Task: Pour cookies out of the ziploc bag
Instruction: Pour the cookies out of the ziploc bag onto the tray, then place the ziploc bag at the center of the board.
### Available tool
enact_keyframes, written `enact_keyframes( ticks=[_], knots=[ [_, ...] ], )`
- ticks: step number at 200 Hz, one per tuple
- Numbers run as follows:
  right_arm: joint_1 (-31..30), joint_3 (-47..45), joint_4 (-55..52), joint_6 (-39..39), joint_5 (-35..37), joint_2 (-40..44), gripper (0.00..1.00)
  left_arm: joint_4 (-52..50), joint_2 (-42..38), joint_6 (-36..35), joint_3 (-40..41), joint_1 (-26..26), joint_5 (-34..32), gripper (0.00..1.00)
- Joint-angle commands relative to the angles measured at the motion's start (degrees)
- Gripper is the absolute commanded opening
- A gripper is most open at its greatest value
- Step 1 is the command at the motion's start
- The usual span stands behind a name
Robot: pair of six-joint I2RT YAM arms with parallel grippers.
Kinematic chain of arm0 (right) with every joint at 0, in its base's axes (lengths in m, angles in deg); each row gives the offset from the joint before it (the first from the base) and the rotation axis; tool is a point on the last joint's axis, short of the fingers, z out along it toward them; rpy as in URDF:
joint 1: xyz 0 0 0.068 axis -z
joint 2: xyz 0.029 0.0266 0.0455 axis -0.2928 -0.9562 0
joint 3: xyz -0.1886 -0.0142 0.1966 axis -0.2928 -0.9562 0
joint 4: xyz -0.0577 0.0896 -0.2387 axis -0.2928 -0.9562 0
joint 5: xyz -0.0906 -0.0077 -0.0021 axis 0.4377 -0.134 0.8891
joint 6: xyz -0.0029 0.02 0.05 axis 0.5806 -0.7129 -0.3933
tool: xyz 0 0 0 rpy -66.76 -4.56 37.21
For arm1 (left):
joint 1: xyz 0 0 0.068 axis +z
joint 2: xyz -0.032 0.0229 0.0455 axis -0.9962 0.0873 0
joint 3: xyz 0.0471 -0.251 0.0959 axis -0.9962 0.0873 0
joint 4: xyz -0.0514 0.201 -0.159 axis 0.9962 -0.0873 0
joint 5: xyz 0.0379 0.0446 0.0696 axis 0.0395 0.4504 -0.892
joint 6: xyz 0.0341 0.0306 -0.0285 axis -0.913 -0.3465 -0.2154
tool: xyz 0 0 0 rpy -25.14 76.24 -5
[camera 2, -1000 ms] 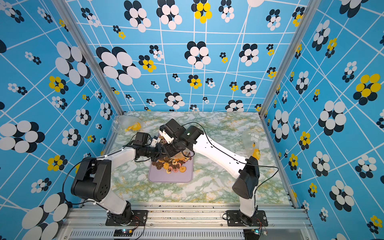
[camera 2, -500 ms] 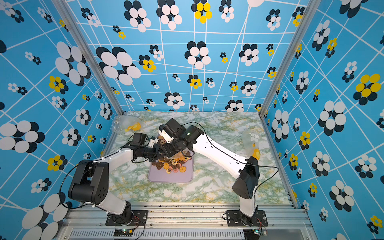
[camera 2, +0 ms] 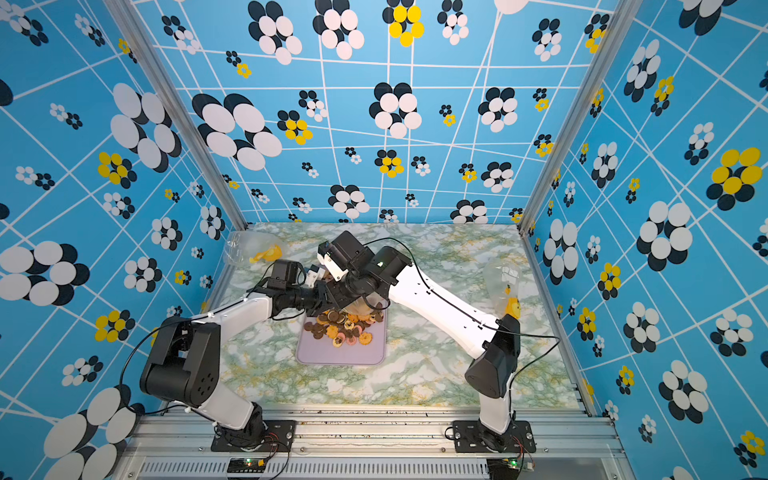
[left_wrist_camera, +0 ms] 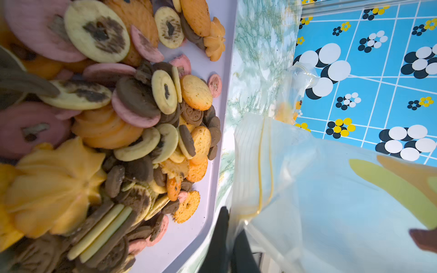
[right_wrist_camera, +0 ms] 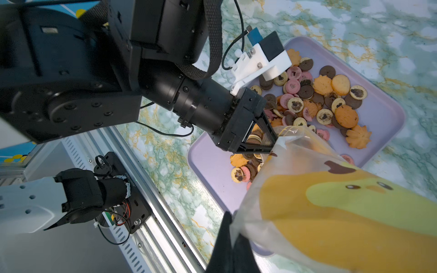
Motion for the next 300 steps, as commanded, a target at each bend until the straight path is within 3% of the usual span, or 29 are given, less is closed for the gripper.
enact_keyframes(
  ticks=[1, 33, 55, 107, 148, 200, 254, 300],
  knots=[
    [-0.56, -3.16, 4.2, 0.8, -0.32, 2.27, 0.0, -0.56, 1.89, -0.11, -0.02, -0.14, -2.5, 0.0],
    [0.07, -5.18, 5.51, 0.39, -0.24, 1.84, 0.0, 0.24, 2.28, 0.42, 0.55, -0.14, -2.34, 0.0],
    [4.07, -2.77, 5.99, -0.23, -0.45, 2.67, 0.0, 0.58, 1.81, 0.37, -0.48, -0.17, -1.32, 0.0],
    [20.45, -1.85, 12.84, -7.08, -16.86, 1.84, 0.0, -2.41, -2.01, -1.11, -3.09, -0.15, -1.96, 0.69],
    [29.85, -8.83, 19.83, -12.68, -28.6, 3.77, 0.0, -5.34, -3.62, -2.74, -3.88, 0.93, -2.53, 1.0],
    [43.28, -18.32, 35.59, -23.6, -36.67, 5.14, 0.0, -9.64, -4.12, -4.84, -6.11, 3.55, -3.11, 1.0],
    [48.47, -21.15, 48.04, -26.03, -36.18, 0.26, 0.0, -12.64, -6.92, -6.32, -6.17, 5.88, -5.38, 0.99],
    [49.28, -43.72, 58.83, -24.77, -32.35, 6.72, 0.0, -15.08, -8.76, -8.19, -5.04, 5.96, -9.08, 0.99]
  ],
)
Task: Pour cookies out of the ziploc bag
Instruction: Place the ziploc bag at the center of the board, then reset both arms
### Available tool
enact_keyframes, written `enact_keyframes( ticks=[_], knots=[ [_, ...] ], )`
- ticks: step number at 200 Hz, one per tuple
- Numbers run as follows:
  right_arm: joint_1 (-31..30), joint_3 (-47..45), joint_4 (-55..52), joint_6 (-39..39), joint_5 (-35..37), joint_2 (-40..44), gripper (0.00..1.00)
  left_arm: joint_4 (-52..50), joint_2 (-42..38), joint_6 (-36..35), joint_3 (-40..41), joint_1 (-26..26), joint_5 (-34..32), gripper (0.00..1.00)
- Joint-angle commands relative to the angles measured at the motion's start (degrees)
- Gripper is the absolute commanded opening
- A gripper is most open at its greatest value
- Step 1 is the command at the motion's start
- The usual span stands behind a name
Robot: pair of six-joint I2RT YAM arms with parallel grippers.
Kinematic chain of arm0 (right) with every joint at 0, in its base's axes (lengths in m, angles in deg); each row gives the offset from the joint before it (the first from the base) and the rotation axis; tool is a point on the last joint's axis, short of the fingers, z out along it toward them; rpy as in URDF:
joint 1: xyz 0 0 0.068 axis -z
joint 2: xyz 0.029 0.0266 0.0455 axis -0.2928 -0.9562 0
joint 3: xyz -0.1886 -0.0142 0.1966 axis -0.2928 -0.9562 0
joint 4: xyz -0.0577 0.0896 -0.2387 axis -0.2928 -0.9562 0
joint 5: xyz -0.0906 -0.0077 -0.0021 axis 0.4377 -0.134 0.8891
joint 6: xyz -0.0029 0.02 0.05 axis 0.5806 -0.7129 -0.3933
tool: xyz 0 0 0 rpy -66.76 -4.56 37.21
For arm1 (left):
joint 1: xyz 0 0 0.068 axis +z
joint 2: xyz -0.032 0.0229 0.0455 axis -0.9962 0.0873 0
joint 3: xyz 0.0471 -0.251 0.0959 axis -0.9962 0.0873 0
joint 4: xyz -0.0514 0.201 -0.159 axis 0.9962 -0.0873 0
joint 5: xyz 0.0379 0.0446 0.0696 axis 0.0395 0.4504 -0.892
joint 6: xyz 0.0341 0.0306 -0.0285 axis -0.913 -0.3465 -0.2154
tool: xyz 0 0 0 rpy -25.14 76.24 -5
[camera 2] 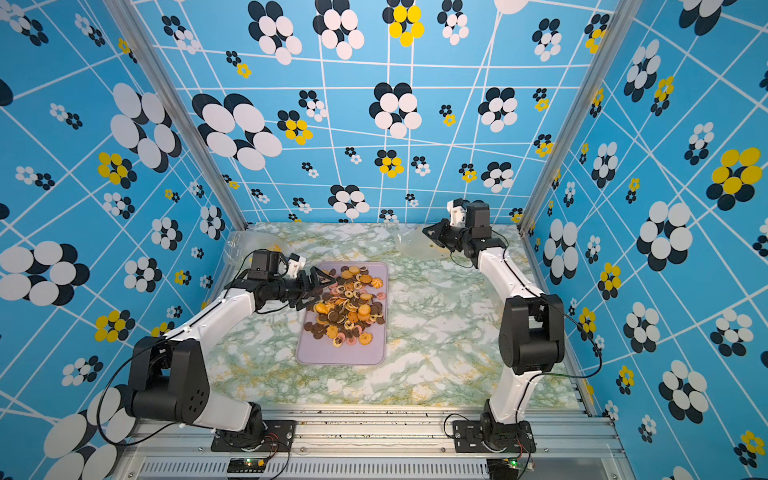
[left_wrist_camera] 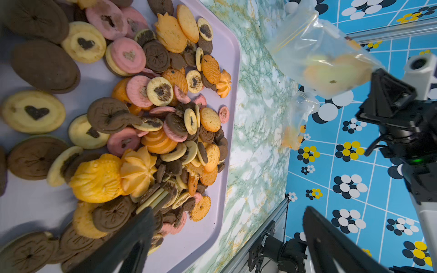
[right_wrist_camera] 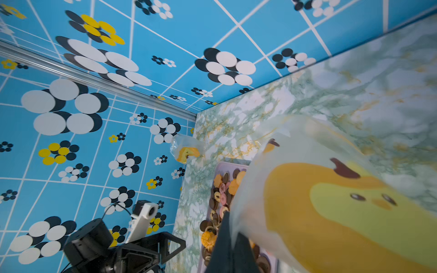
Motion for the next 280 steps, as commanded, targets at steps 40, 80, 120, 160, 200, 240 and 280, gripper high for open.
enact_keyframes(
  ticks=[40, 80, 120, 160, 200, 240, 280],
  knots=[
    [-0.4, -25.73, 6.3, 3.49, 7.57, 13.52, 0.23, -7.91, -3.73, -6.58, 0.5, 0.37, -10.44, 1.0],
    [-0.63, -34.69, 0.27, 8.18, 19.9, 25.87, 0.99, -5.35, -8.23, -10.71, 2.09, 0.01, -20.84, 0.99],
    [-0.63, -40.21, -3.57, 11.52, 36.38, 38.39, 0.99, -8.58, -7.66, -13.25, -0.75, 1.16, -30.53, 0.99],
    [-0.61, -37.91, -7.39, 15.12, 48.34, 40.92, 0.99, -4.12, -4.3, -17.87, -1.86, 6.13, -22.56, 0.99],
    [-0.59, -47.63, 15.35, 24.06, 52.83, 43.4, 0.99, 22.52, -9.65, -27.17, 12.91, 9.19, -28.47, 1.0],
    [-0.27, -59.46, 37.41, 34.53, 58.28, 42.85, 0.99, 43.34, -8.61, -34.69, 25.89, 8.27, -34.95, 0.99],
    [0.87, -62.66, 50.95, 37.28, 55.46, 31.6, 0.99, 58.76, 2.05, -35.73, 28.66, 7.43, -39.31, 0.99]
  ],
)
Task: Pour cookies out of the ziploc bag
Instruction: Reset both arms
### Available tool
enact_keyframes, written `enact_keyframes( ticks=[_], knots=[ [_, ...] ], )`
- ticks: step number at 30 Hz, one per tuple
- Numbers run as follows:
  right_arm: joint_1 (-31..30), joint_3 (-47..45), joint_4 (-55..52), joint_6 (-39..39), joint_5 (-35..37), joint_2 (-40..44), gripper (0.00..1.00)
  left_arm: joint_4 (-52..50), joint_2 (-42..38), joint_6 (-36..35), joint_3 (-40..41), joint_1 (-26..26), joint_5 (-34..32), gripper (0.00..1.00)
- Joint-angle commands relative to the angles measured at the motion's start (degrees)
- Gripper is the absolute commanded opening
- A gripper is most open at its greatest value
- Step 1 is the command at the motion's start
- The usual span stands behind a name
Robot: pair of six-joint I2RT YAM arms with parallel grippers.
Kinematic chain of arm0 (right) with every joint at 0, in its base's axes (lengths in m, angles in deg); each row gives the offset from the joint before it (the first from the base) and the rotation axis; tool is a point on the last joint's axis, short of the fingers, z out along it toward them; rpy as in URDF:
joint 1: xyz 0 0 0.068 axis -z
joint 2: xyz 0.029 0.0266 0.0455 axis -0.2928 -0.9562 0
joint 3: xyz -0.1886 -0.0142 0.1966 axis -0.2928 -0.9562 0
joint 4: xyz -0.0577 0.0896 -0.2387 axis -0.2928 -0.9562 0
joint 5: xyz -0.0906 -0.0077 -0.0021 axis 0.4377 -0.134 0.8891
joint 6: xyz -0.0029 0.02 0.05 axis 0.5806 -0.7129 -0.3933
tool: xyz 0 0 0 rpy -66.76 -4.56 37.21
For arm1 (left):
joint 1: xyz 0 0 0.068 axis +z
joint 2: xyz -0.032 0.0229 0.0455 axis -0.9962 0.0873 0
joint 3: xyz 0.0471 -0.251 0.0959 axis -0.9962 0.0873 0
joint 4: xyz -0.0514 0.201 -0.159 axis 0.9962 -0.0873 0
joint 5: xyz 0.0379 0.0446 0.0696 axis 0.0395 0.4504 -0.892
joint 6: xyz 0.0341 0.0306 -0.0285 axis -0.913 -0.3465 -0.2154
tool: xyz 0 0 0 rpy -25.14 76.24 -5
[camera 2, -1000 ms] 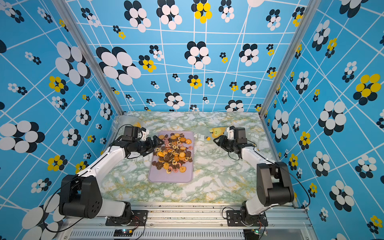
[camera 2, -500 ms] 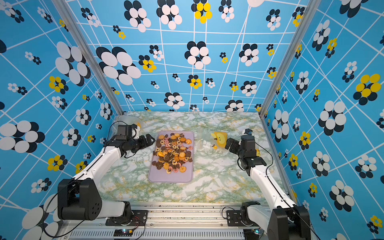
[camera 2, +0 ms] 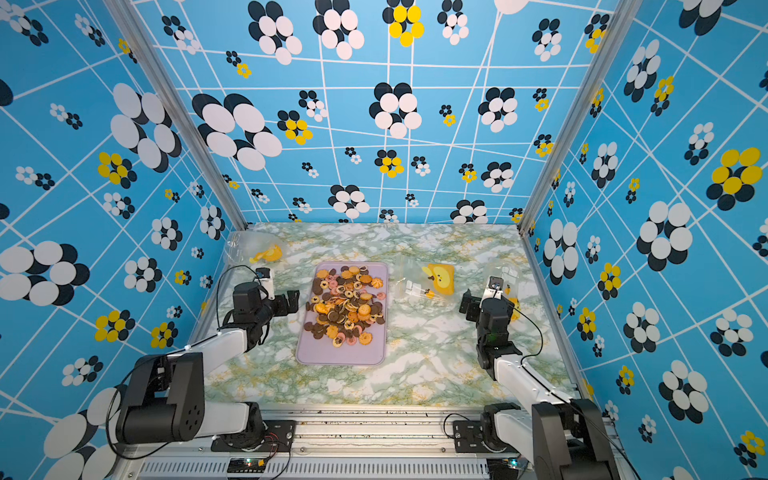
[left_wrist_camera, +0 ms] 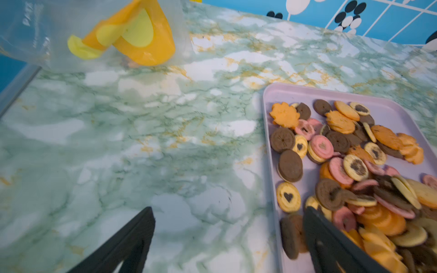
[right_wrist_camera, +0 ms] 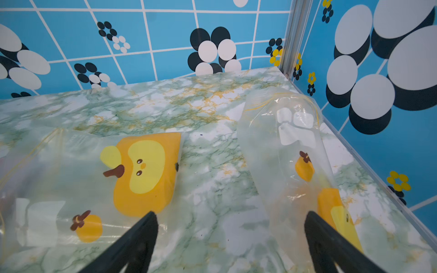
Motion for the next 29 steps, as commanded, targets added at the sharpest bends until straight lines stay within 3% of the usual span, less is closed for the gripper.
enact_keyframes(
  ticks=[1, 4, 7, 8, 9, 11, 13, 16, 19, 21, 24, 29],
  knots=[
    [0.56, -1.26, 14.87, 5.48, -0.09, -5.71, 0.99, 14.6, 5.65, -3.27, 0.69, -0.84, -3.63, 1.0],
    [0.88, -1.89, 23.48, 4.16, 0.7, -14.48, 0.99, 14.72, 5.42, -4.41, 1.34, -2.4, -5.04, 0.99],
    [0.98, -3.42, 37.98, 5.4, 0.43, -25.61, 0.99, 24.09, 6.97, -3.9, 5.73, -1.91, -5.6, 0.99],
    [0.99, -2.3, 29.92, 4.24, 0.17, -22.25, 0.99, 27.8, 8.27, -4.56, 6.86, -2.6, -6.52, 0.99],
    [1.2, 0.08, 20.68, 3.42, 0.14, -19.31, 0.99, 24.84, 7.55, -4.57, 6.11, -2.81, -6.11, 1.0],
    [1.64, 1.7, 24.89, 3.21, 1.11, -23.13, 0.99, 26.24, 8.08, -5.13, 6.32, -3.03, -6.36, 1.0],
    [2.09, 3.72, 17.13, 1.28, 2.98, -21.3, 0.99, 25.96, 7.76, -5.14, 6.33, -3.04, -6.05, 0.99],
    [2.08, 2.45, 23.8, 2.48, 3.28, -23.45, 0.99, 30.14, 7.79, -6.04, 8.45, -3.82, -6.67, 0.99],
    [2.05, 3.34, 19.38, 1.62, 3.2, -21.98, 0.99, 34.07, 8.07, -6.61, 10.27, -3.96, -5.69, 1.0],
    [2.06, 2.61, 21.91, 2.18, 3.18, -22.85, 0.99, 29.95, 7.7, -8.47, 8.68, -3.93, -0.16, 1.0],
    [2.05, 2.59, 22.66, 2.28, 3.29, -23.08, 0.99, 25.31, 8.07, -6.56, 5.92, -2.29, 0.84, 0.99],
    [2.07, 2.47, 22.43, 2.04, 3.2, -22.74, 0.99, 28.1, 7.62, -6.68, 7.65, -2.37, 1.26, 0.99]
  ],
)
